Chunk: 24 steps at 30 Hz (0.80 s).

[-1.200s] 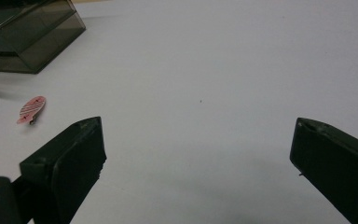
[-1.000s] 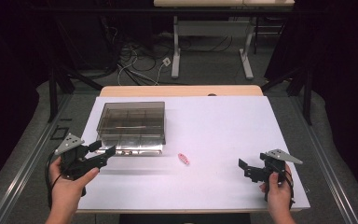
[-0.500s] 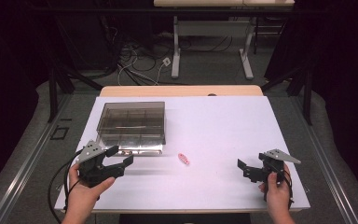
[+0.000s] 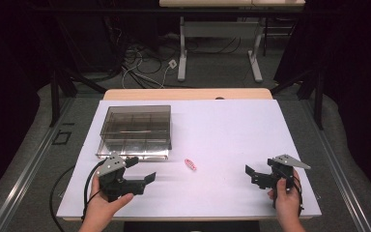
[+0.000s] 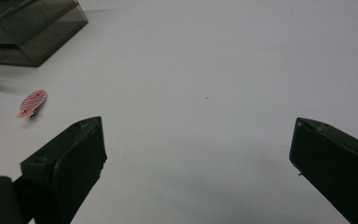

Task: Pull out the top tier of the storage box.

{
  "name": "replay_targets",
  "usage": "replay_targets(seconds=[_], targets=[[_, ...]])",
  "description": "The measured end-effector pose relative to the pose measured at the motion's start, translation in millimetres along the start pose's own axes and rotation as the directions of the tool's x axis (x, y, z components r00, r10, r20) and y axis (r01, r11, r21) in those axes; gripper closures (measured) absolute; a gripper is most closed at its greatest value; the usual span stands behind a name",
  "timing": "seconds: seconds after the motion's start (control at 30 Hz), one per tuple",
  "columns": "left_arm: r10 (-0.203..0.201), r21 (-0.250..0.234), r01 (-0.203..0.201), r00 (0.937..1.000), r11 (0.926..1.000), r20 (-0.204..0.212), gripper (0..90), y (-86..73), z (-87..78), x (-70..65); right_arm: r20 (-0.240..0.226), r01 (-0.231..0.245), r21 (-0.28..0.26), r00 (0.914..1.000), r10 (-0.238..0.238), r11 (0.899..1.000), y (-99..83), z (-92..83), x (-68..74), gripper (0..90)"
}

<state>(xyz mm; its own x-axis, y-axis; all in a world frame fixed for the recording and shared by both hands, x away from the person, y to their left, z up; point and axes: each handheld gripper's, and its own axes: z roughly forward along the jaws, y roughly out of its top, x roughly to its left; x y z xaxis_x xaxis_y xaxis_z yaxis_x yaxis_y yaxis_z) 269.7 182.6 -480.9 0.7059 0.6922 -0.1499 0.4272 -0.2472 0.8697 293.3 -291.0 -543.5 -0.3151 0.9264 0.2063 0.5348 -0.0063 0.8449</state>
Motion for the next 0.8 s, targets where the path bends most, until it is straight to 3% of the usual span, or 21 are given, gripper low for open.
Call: replay_targets(seconds=[0.17,0.47,0.63,0.8], targets=[[0.002,0.012,-0.001,1.0,0.9999,-0.002,6.7,-4.6,10.2,-3.9,-0.001,0.006,-0.008,1.0,-0.006,1.0,-0.2,0.6,0.3,3.2],[-0.005,0.032,0.005,1.0,0.9995,-0.002,0.5,-18.1,24.7,-0.3,-0.002,0.0,-0.005,1.0,0.0,1.0,-0.4,0.8,1.4,3.1],[-0.027,0.025,0.027,0.9996,0.9993,-0.001,0.5,-23.8,28.5,2.6,-0.014,0.012,0.004,0.9998,-0.012,1.0,-0.4,1.3,4.0,3.1],[-0.014,0.016,0.014,0.9999,0.9998,0.006,0.5,-28.2,29.4,3.1,-0.017,0.026,-0.002,0.9995,-0.026,1.0,-0.4,2.5,5.0,2.9]])
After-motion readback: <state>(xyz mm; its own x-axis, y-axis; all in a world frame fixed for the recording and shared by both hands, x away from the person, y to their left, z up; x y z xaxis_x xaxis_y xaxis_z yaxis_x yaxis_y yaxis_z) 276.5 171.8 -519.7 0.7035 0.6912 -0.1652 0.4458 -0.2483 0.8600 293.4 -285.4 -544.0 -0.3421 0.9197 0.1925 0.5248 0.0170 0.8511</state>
